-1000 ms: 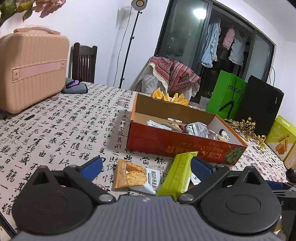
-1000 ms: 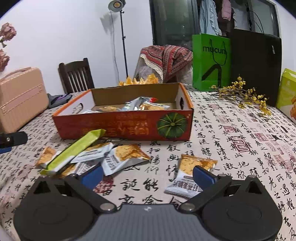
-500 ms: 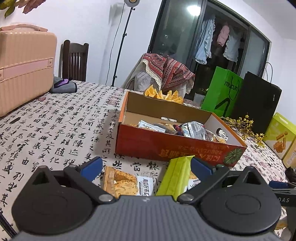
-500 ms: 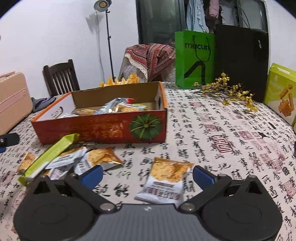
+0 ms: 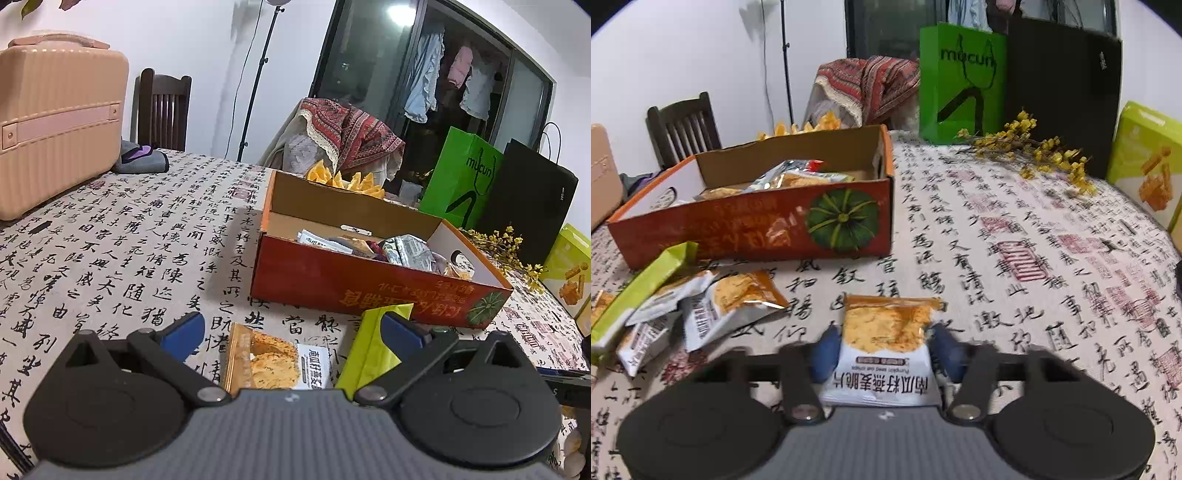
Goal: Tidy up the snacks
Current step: 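Reach the right gripper toward a cracker packet while the left approaches a green bar, then grasp the cracker packet with the right gripper while the left grasps the green bar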
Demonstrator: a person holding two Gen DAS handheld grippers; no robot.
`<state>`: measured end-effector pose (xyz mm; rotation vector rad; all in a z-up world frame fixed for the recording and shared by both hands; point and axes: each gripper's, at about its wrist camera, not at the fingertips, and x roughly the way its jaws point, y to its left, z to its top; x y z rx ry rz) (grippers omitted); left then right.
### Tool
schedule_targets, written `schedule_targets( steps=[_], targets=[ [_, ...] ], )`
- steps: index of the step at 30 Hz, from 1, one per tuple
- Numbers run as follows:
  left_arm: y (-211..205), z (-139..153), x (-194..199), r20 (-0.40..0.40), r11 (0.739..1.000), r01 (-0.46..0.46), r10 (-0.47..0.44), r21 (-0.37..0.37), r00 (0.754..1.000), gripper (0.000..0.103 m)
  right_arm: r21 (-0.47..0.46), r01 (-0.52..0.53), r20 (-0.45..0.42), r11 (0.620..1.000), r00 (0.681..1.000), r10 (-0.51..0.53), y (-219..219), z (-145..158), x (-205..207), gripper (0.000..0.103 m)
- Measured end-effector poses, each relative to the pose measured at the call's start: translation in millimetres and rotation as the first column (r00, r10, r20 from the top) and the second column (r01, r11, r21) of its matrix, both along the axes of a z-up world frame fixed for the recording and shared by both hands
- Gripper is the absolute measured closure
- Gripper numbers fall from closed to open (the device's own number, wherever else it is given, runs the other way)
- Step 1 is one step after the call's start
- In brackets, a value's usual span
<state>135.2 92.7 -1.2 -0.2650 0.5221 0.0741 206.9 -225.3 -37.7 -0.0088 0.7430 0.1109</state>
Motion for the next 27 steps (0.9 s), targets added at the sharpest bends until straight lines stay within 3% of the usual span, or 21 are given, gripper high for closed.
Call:
schedule_targets(
  steps=[8, 16, 18, 21, 23, 27],
  targets=[
    [0, 1, -3, -0.019, 1.0, -0.005, 0.005, 0.011, 1.0, 0.0, 0.051, -0.018, 0.069, 0.999, 0.997, 0.014, -3, 10, -17, 0.06],
    [-30, -11, 18, -0.045, 0.994, 0.113, -0.113, -0.005, 0.993, 0.001, 0.066, -0.049, 0.115, 0.997, 0.992, 0.041, 1, 21, -36, 0.06],
    [-40, -14, 21, -0.045, 0.992, 0.126, -0.125, 0.022, 0.991, 0.007, 0.068, -0.051, 0.12, 0.996, 0.992, 0.043, 0, 22, -39, 0.06],
    [-47, -19, 28, -0.06, 0.988, 0.153, -0.15, 0.036, 0.987, 0.024, 0.072, -0.056, 0.126, 0.996, 0.991, 0.046, -1, 23, -42, 0.06],
    [-47, -23, 33, -0.081, 0.985, 0.174, -0.172, 0.013, 0.982, 0.04, 0.075, -0.058, 0.128, 0.995, 0.991, 0.048, -2, 24, -43, 0.06],
    [-47, -29, 40, -0.109, 0.976, 0.218, -0.219, -0.028, 0.97, 0.058, 0.081, -0.061, 0.129, 0.995, 0.99, 0.051, -3, 24, -43, 0.06]
  ],
)
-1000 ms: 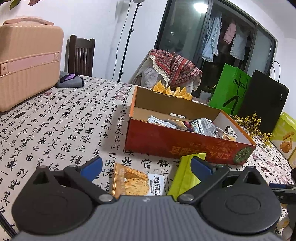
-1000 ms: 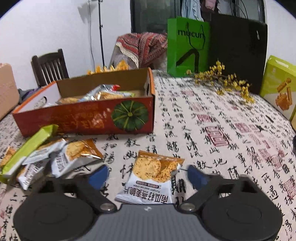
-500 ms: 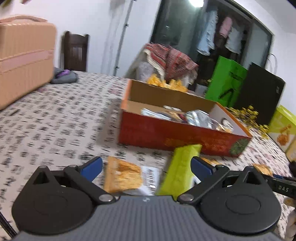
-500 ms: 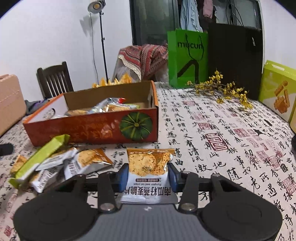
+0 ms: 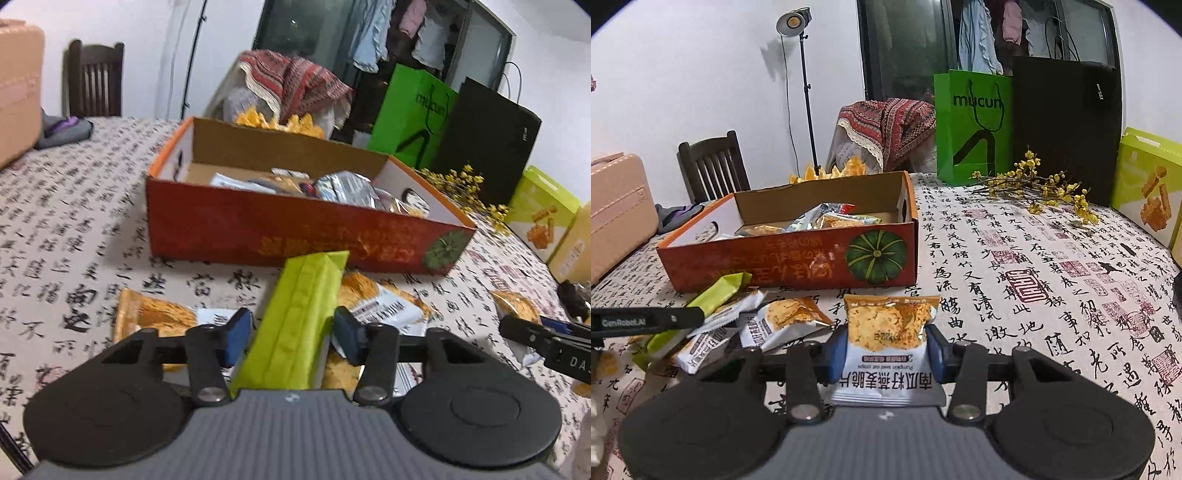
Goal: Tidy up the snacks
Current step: 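Grasp the cracker packet with the right gripper while the left grasps the green bar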
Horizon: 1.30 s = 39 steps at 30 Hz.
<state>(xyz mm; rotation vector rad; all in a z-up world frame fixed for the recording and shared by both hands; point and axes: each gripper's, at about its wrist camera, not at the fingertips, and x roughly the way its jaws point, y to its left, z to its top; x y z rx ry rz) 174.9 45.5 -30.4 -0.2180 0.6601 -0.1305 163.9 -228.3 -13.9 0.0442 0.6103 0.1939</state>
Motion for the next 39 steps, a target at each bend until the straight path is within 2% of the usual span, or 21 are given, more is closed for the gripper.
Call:
schedule_targets(
  steps=[4, 10, 18, 20, 25, 30, 31, 33, 35, 38, 39],
  targets=[
    [3, 0, -1, 0.0, 1.0, -0.003, 0.003, -0.018, 1.0, 0.061, 0.009, -0.007, 0.003, 1.0, 1.0, 0.007, -1, 1, -3, 0.06],
    [2, 5, -5, 0.024, 1.0, -0.024, 0.024, -0.003, 0.999, 0.067, 0.016, -0.011, 0.005, 1.0, 1.0, 0.011, -2, 1, -5, 0.06],
    [5, 19, -19, 0.091, 0.998, -0.055, 0.053, 0.018, 0.994, 0.069, 0.023, -0.019, 0.014, 1.0, 1.0, 0.019, -2, 3, -8, 0.06],
    [5, 24, -24, 0.122, 0.998, -0.057, 0.053, 0.03, 0.991, 0.081, 0.025, -0.021, 0.017, 0.999, 1.0, 0.02, -1, 4, -9, 0.06],
    [4, 38, -33, 0.179, 0.998, -0.058, 0.05, 0.039, 0.983, 0.086, 0.024, -0.028, 0.029, 0.999, 0.999, 0.027, 2, 7, -12, 0.06],
    [5, 36, -31, 0.159, 0.997, -0.071, 0.063, 0.043, 0.985, 0.085, 0.022, -0.036, 0.032, 0.999, 0.999, 0.036, 5, 9, -15, 0.06],
    [6, 34, -30, 0.147, 0.996, -0.08, 0.073, 0.045, 0.986, 0.084, 0.021, -0.037, 0.031, 0.999, 0.999, 0.036, 5, 9, -15, 0.06],
    [9, 28, -27, 0.123, 0.995, -0.084, 0.078, 0.044, 0.989, 0.074, 0.02, -0.036, 0.028, 0.999, 0.999, 0.035, 5, 8, -15, 0.06],
    [10, 24, -24, 0.11, 0.995, -0.083, 0.077, 0.047, 0.991, 0.051, 0.019, -0.036, 0.025, 0.999, 0.999, 0.035, 6, 8, -15, 0.06],
    [8, 18, -20, 0.095, 0.995, -0.081, 0.075, 0.065, 0.993, 0.029, 0.015, -0.037, 0.019, 0.999, 0.999, 0.037, 8, 6, -13, 0.06],
    [7, 15, -18, 0.087, 0.994, -0.084, 0.077, 0.074, 0.993, 0.027, 0.014, -0.037, 0.017, 0.999, 0.999, 0.037, 8, 6, -13, 0.06]
  ],
)
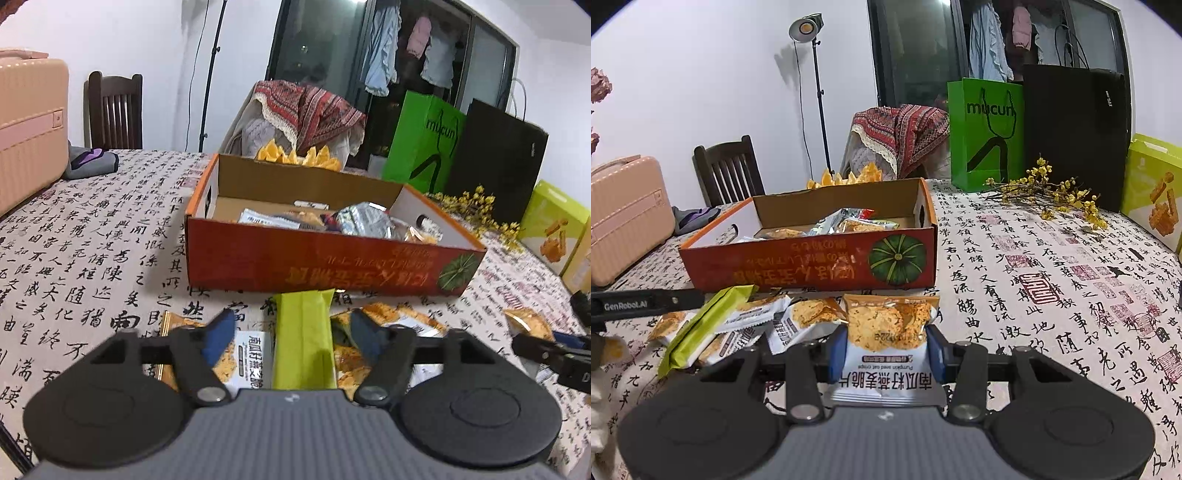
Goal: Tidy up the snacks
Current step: 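Grasp the cracker packet with the right gripper while the left grasps the green bar, then carry the cracker packet and green bar into the box and open both grippers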
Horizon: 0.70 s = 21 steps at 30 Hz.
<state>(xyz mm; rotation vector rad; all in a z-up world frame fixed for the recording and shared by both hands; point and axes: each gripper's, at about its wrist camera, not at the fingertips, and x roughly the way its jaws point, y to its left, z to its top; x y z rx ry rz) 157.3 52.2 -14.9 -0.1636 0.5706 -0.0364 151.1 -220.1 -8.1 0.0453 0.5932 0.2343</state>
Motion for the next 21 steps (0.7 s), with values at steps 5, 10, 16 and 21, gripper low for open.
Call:
schedule_targets(
  steps=[5, 10, 16, 21],
  targets=[
    [-5, -11, 12, -0.05, 1.0, 0.008, -0.008, 0.009, 0.999, 0.025, -0.004, 0.003, -0.009, 1.0, 1.0, -0.003, 1, -2, 2, 0.06],
    [0, -16, 16, -0.08, 0.998, 0.041, -0.045, -0.043, 0.996, 0.069, -0.003, 0.004, -0.005, 1.0, 1.0, -0.004, 0, -1, 3, 0.06],
    [6, -15, 13, -0.063, 0.997, 0.03, -0.034, -0.07, 0.997, 0.069, -0.016, -0.002, -0.016, 1.0, 1.0, 0.002, 5, -4, 7, 0.06],
    [9, -10, 7, -0.031, 0.997, 0.024, -0.027, -0.077, 0.999, 0.069, -0.027, -0.005, -0.02, 1.0, 1.0, 0.005, 9, -5, 10, 0.06]
  ],
)
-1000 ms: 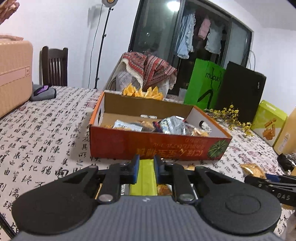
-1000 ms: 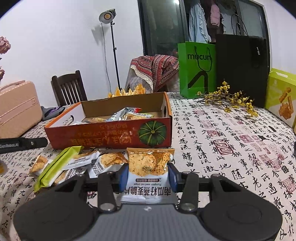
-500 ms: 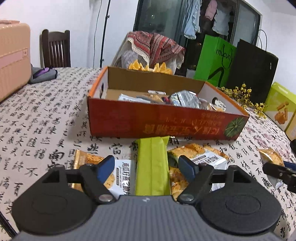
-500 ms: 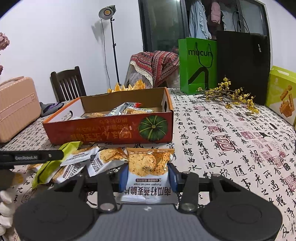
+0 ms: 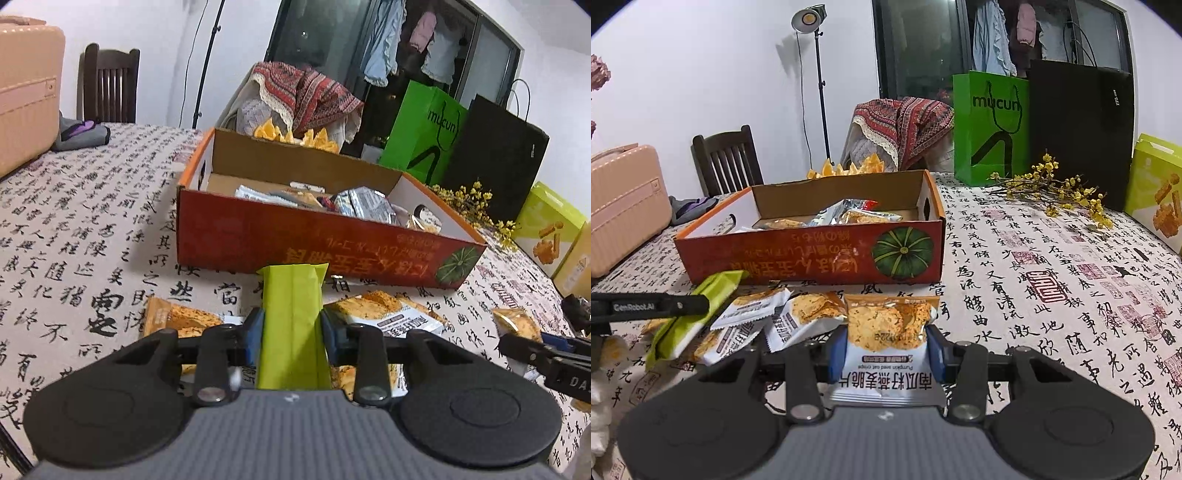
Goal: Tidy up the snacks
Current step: 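Carry the cracker packet and green bar into the box and open both grippers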
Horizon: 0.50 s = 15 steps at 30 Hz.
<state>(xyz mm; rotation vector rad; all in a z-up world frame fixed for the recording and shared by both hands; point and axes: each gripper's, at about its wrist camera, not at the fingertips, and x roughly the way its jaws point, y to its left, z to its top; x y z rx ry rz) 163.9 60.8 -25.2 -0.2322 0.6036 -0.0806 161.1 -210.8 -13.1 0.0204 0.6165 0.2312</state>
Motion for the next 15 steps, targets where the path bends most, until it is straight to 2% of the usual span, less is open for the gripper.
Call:
schedule_targets(
  steps=[7, 15],
  targets=[
    [4, 27, -14, 0.091, 1.0, -0.006, 0.006, -0.002, 0.996, 0.069, -0.005, -0.005, 0.023, 1.0, 1.0, 0.005, 6, 8, 7, 0.06],
    [-6, 68, 1, 0.184, 1.0, 0.008, -0.01, 0.013, 0.983, 0.069, 0.012, -0.03, 0.126, 0.999, 0.992, 0.029, 21, 39, 26, 0.06]
  ],
)
